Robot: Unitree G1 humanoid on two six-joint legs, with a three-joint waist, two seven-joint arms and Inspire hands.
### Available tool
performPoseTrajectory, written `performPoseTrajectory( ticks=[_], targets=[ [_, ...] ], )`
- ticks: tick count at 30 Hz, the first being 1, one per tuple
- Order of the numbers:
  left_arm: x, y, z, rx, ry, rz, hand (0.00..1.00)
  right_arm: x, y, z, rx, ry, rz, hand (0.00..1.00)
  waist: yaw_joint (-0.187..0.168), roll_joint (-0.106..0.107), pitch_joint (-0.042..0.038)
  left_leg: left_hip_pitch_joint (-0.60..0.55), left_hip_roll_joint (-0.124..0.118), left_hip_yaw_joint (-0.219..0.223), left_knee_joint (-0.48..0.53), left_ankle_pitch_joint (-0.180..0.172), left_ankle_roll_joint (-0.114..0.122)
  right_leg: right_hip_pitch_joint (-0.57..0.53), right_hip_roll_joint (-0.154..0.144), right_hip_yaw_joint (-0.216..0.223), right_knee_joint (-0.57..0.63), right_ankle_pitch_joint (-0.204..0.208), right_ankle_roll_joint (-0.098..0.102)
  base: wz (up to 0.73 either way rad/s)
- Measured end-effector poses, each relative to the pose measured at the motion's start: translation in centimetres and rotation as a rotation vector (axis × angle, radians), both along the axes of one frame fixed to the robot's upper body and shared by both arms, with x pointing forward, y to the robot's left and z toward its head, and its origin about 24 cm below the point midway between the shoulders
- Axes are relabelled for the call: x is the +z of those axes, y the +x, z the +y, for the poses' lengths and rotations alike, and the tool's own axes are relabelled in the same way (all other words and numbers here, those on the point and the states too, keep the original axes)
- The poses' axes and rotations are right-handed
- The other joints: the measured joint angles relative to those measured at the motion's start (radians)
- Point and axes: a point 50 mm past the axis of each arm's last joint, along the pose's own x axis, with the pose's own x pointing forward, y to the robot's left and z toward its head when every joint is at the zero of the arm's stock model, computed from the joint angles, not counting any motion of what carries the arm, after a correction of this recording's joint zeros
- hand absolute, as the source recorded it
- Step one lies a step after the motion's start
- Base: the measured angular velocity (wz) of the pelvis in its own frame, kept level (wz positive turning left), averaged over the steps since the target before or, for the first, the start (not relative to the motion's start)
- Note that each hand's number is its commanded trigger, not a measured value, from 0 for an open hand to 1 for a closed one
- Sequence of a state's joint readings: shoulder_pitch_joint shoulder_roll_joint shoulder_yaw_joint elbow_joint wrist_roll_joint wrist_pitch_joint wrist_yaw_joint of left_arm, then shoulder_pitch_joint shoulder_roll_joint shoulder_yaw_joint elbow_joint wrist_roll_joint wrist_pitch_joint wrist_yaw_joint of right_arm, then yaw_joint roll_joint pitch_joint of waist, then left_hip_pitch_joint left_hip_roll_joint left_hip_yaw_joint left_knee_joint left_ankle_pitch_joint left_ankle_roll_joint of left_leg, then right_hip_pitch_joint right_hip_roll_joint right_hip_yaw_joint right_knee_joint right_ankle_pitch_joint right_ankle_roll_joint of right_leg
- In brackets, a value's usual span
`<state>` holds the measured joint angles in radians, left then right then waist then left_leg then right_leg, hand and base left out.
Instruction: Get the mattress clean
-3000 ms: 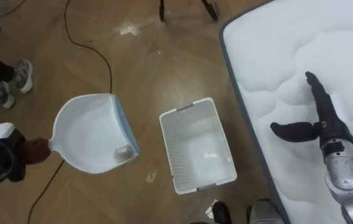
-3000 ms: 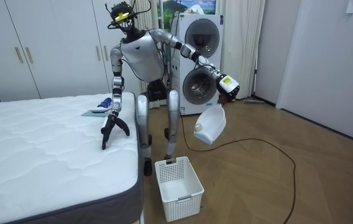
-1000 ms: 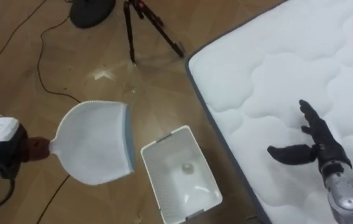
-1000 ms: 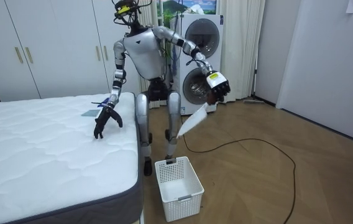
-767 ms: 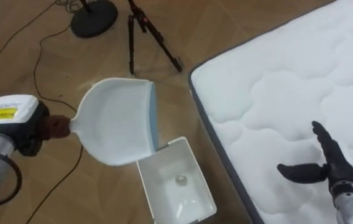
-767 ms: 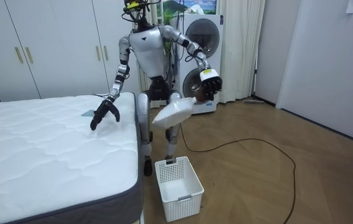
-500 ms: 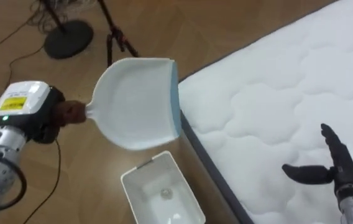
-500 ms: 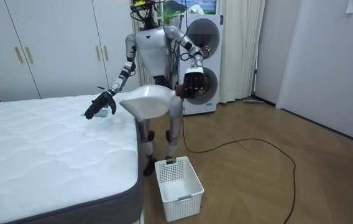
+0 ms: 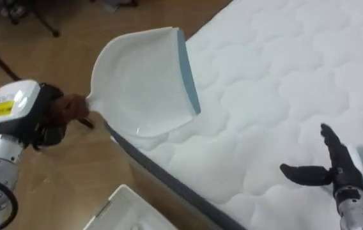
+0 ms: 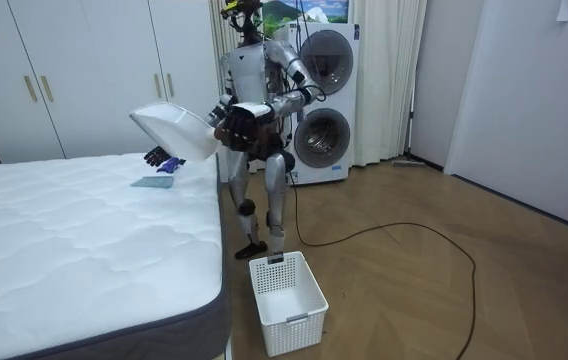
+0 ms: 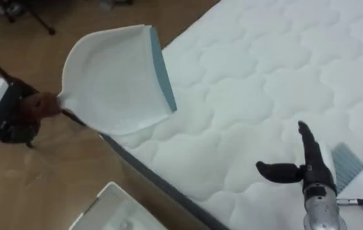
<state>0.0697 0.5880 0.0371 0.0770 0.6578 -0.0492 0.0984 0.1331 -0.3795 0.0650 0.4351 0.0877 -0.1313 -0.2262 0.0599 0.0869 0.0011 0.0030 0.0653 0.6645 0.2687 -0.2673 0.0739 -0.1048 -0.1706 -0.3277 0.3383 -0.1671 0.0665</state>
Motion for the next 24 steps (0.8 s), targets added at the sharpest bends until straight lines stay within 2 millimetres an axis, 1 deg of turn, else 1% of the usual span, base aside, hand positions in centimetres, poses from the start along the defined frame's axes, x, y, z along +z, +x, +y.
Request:
performPoseTrajectory(
  ticks=[2, 3, 4, 5, 6, 8, 9, 10, 11, 12, 13, 14, 15, 16, 17, 18, 19, 21, 22, 23, 24],
  targets=[
    [-0.5, -0.1, -0.5, 0.008, -0.033, 0.004, 1.00, 0.5, 0.4, 0.4, 0.030, 0.018, -0.021, 0.00, -0.013, -0.003, -0.0009, 0.005, 0.015, 0.041, -0.015, 0.002, -0.014, -0.013, 0.019, 0.005, -0.017, 0.024, -0.015, -0.59],
    [-0.6, -0.1, -0.6, 0.008, -0.039, 0.005, 1.00, 0.6, 0.5, 0.5, 0.037, 0.020, -0.025, 0.00, -0.022, -0.004, -0.0008, 0.005, 0.017, 0.047, -0.016, 0.003, -0.015, -0.016, 0.021, 0.008, -0.020, 0.029, -0.018, -0.34],
    [-0.7, -0.1, -0.7, 0.008, -0.048, 0.006, 1.00, 0.7, 0.6, 0.6, 0.044, 0.025, -0.031, 0.00, -0.044, -0.006, -0.0002, 0.004, 0.021, 0.050, -0.016, 0.005, -0.019, -0.016, 0.026, 0.010, -0.030, 0.035, -0.021, -0.17],
    [-0.9, -0.1, -0.9, 0.008, -0.058, 0.008, 1.00, 0.7, 0.6, 0.6, 0.041, 0.037, -0.031, 0.00, -0.058, -0.008, 0.0000, 0.007, 0.025, 0.055, -0.014, 0.006, -0.021, -0.015, 0.033, 0.015, -0.032, 0.039, -0.024, -0.15],
    [-1.0, -0.1, -1.0, 0.009, -0.064, 0.008, 1.00, 0.7, 0.6, 0.6, 0.039, 0.046, -0.032, 0.00, -0.061, -0.010, 0.0007, 0.011, 0.026, 0.061, -0.015, 0.008, -0.023, -0.016, 0.035, 0.019, -0.032, 0.039, -0.026, -0.23],
    [-1.7, -0.4, -1.5, 0.014, -0.095, 0.021, 1.00, 0.7, 0.6, 0.5, 0.042, 0.060, -0.031, 0.00, -0.082, -0.011, 0.0004, 0.022, 0.031, 0.073, -0.015, 0.011, -0.029, -0.015, 0.047, 0.029, -0.033, 0.042, -0.031, -0.23],
    [-1.9, -0.5, -1.6, 0.014, -0.103, 0.025, 1.00, 0.7, 0.6, 0.5, 0.041, 0.065, -0.033, 0.00, -0.086, -0.011, 0.0006, 0.025, 0.032, 0.077, -0.014, 0.012, -0.031, -0.015, 0.049, 0.030, -0.033, 0.042, -0.033, -0.22],
    [-2.2, -0.8, -1.7, 0.016, -0.121, 0.034, 1.00, 0.7, 0.6, 0.5, 0.039, 0.076, -0.034, 0.00, -0.093, -0.016, 0.0002, 0.031, 0.037, 0.090, -0.012, 0.014, -0.034, -0.016, 0.055, 0.035, -0.036, 0.044, -0.038, -0.33],
    [-2.4, -1.0, -1.7, 0.019, -0.129, 0.041, 1.00, 0.7, 0.6, 0.5, 0.039, 0.091, -0.034, 0.00, -0.093, -0.021, 0.0005, 0.036, 0.044, 0.101, -0.009, 0.014, -0.041, -0.016, 0.068, 0.051, -0.046, 0.050, -0.046, -0.39],
    [-2.5, -1.1, -1.7, 0.020, -0.129, 0.044, 1.00, 0.7, 0.7, 0.5, 0.042, 0.092, -0.034, 0.00, -0.087, -0.023, 0.0008, 0.035, 0.045, 0.096, -0.005, 0.014, -0.044, -0.017, 0.073, 0.058, -0.050, 0.051, -0.048, -0.50],
    [-2.7, -1.3, -1.7, 0.022, -0.131, 0.053, 1.00, 0.8, 0.8, 0.5, 0.050, 0.095, -0.035, 0.00, -0.079, -0.026, 0.0020, 0.035, 0.045, 0.051, 0.001, 0.012, -0.048, -0.021, 0.088, 0.091, -0.055, 0.052, -0.052, -0.82],
    [-3.1, -1.8, -1.7, 0.029, -0.136, 0.070, 1.00, 0.9, 0.9, 0.5, 0.071, 0.101, -0.032, 0.00, -0.057, -0.025, 0.0014, 0.038, 0.036, -0.045, 0.002, 0.010, -0.052, -0.023, 0.111, 0.141, -0.066, 0.058, -0.059, -1.06],
    [-3.4, -2.1, -1.6, 0.033, -0.137, 0.080, 1.00, 0.9, 1.0, 0.6, 0.084, 0.104, -0.030, 0.00, -0.040, -0.024, 0.0017, 0.042, 0.029, -0.114, 0.002, 0.010, -0.052, -0.025, 0.122, 0.165, -0.067, 0.062, -0.064, -1.36],
    [-3.8, -2.6, -1.5, 0.044, -0.143, 0.098, 1.00, 0.9, 1.1, 0.9, 0.116, 0.109, -0.023, 0.00, -0.022, -0.021, 0.0001, 0.049, 0.020, -0.256, 0.003, 0.004, -0.060, -0.026, 0.143, 0.200, -0.072, 0.070, -0.073, -1.19],
    [-4.2, -2.9, -1.6, 0.051, -0.154, 0.110, 1.00, 0.9, 1.1, 1.1, 0.143, 0.107, -0.015, 0.00, -0.024, -0.019, -0.0004, 0.054, 0.007, -0.344, 0.004, 0.001, -0.065, -0.027, 0.160, 0.229, -0.075, 0.075, -0.079, -1.02],
    [-4.4, -3.1, -1.7, 0.054, -0.162, 0.114, 1.00, 0.9, 1.1, 1.2, 0.153, 0.102, -0.011, 0.00, -0.024, -0.018, -0.0007, 0.057, 0.006, -0.363, 0.004, 0.000, -0.067, -0.030, 0.168, 0.245, -0.075, 0.078, -0.081, -0.84],
    [-4.7, -3.3, -1.9, 0.058, -0.176, 0.122, 1.00, 0.9, 1.2, 1.2, 0.168, 0.096, -0.005, 0.00, -0.023, -0.016, -0.0017, 0.063, 0.005, -0.386, 0.003, -0.002, -0.070, -0.036, 0.188, 0.287, -0.076, 0.082, -0.084, -0.91],
    [-5.2, -4.0, -2.0, 0.068, -0.200, 0.140, 1.00, 1.0, 1.2, 1.4, 0.184, 0.095, -0.007, 0.00, -0.023, -0.010, -0.0056, 0.076, -0.002, -0.455, 0.002, -0.003, -0.071, -0.043, 0.221, 0.370, -0.073, 0.092, -0.091, -1.13],
    [-5.3, -4.1, -2.0, 0.071, -0.205, 0.143, 1.00, 1.1, 1.3, 1.5, 0.184, 0.095, -0.010, 0.00, -0.022, -0.008, -0.0055, 0.081, -0.005, -0.469, 0.001, -0.003, -0.071, -0.046, 0.229, 0.394, -0.070, 0.095, -0.092, -1.09],
    [-5.5, -4.3, -2.2, 0.075, -0.216, 0.148, 1.00, 1.1, 1.3, 1.5, 0.186, 0.098, -0.013, 0.00, -0.015, -0.003, -0.0050, 0.086, -0.008, -0.488, 0.001, -0.003, -0.071, -0.052, 0.243, 0.432, -0.063, 0.098, -0.093, -0.82],
    [-5.6, -4.4, -2.2, 0.075, -0.219, 0.150, 0.92, 1.1, 1.3, 1.6, 0.188, 0.099, -0.013, 0.00, -0.016, -0.001, -0.0047, 0.093, -0.009, -0.489, -0.002, -0.003, -0.071, -0.052, 0.247, 0.443, -0.060, 0.100, -0.094, -0.88]
  ],
)
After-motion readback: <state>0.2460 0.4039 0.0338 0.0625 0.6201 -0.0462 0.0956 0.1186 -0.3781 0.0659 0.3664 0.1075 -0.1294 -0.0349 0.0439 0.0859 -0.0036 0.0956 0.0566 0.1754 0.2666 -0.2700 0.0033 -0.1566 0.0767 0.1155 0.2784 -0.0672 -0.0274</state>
